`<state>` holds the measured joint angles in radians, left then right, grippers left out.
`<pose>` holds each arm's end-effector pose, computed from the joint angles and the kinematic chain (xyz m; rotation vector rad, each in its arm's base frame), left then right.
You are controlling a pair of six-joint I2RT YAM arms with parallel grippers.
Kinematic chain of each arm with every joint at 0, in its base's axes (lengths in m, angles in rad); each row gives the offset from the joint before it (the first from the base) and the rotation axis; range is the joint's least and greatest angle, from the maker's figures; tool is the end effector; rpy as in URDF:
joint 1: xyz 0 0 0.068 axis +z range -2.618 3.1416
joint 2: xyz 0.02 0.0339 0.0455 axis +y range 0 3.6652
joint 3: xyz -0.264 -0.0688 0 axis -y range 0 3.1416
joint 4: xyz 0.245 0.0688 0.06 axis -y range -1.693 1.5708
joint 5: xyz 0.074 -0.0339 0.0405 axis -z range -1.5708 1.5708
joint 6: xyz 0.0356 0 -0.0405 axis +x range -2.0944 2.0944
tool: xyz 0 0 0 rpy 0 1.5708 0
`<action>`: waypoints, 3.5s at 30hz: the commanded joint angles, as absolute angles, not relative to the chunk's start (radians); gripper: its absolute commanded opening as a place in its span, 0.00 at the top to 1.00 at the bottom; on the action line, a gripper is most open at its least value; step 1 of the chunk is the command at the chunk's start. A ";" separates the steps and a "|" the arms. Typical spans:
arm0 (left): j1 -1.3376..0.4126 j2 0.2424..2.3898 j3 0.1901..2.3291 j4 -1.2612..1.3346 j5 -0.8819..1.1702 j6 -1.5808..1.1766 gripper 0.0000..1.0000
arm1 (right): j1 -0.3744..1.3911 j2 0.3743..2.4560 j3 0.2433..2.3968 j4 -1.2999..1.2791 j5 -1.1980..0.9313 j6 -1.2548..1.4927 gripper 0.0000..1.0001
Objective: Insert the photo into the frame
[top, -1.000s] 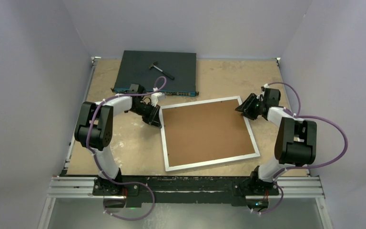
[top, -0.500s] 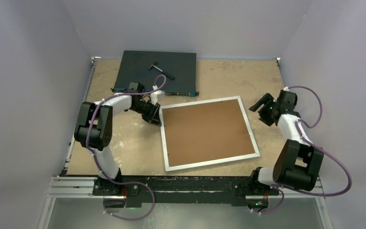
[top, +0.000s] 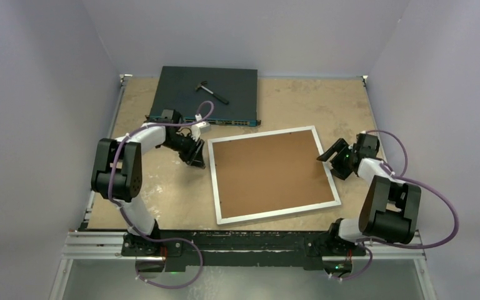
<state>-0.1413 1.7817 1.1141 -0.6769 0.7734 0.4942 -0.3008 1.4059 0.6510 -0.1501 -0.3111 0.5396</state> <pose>0.3204 -0.0707 0.1702 0.9325 2.4477 -0.9967 0.2543 -0.0675 0.1649 0.8870 2.3141 0.4872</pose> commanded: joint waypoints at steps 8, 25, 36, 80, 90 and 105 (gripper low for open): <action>-0.126 1.738 0.999 -0.647 0.701 0.561 0.69 | -0.083 1.471 0.613 -0.004 -0.441 0.735 0.27; -0.009 1.727 1.055 -0.712 0.732 0.578 0.74 | -0.077 1.203 0.723 -0.378 -0.105 0.635 0.34; -0.013 1.742 1.051 -0.764 0.813 0.626 0.72 | -0.077 1.241 0.665 -0.317 -0.251 0.563 0.43; -0.075 1.762 1.013 -0.654 0.772 0.570 0.78 | -0.077 1.240 0.624 -0.377 -0.325 0.540 0.44; -0.075 1.761 1.012 -0.641 0.777 0.563 0.78 | -0.074 1.250 0.606 -0.368 -0.340 0.541 0.44; -0.076 1.758 1.008 -0.626 0.791 0.554 0.79 | -0.038 1.244 0.590 -0.397 -0.334 0.555 0.43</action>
<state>-0.0616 1.7729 1.0111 -0.6823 0.7067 0.5613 -0.0631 1.2415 0.6186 -0.2970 -0.3489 0.5632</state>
